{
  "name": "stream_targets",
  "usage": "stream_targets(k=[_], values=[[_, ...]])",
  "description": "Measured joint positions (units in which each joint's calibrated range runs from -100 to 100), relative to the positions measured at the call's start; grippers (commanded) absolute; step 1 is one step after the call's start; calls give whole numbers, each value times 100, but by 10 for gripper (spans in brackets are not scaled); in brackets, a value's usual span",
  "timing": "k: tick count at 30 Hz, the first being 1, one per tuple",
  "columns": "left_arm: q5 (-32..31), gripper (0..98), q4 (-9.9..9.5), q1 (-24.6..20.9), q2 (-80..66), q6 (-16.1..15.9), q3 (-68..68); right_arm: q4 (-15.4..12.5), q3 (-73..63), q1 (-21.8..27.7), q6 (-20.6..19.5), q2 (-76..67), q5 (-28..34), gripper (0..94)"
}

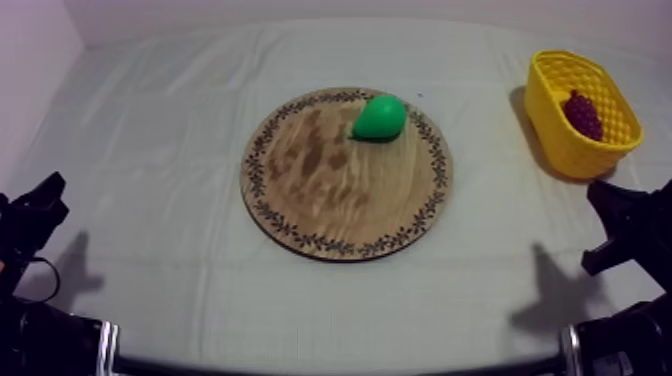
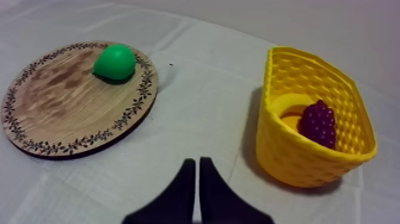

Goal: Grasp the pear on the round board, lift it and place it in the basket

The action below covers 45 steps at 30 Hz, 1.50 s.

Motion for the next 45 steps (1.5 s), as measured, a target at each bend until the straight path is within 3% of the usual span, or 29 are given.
stream_targets(k=[27, 41, 45], values=[[0, 1, 0, 0, 0, 0, 0, 1, 0, 0, 5, 0, 0, 9], [0, 1, 0, 0, 0, 0, 0, 18, -427, 95, 921, 270, -173, 4], [0, 1, 0, 0, 0, 0, 0, 18, -1138, 8, 1040, 902, 201, 4]])
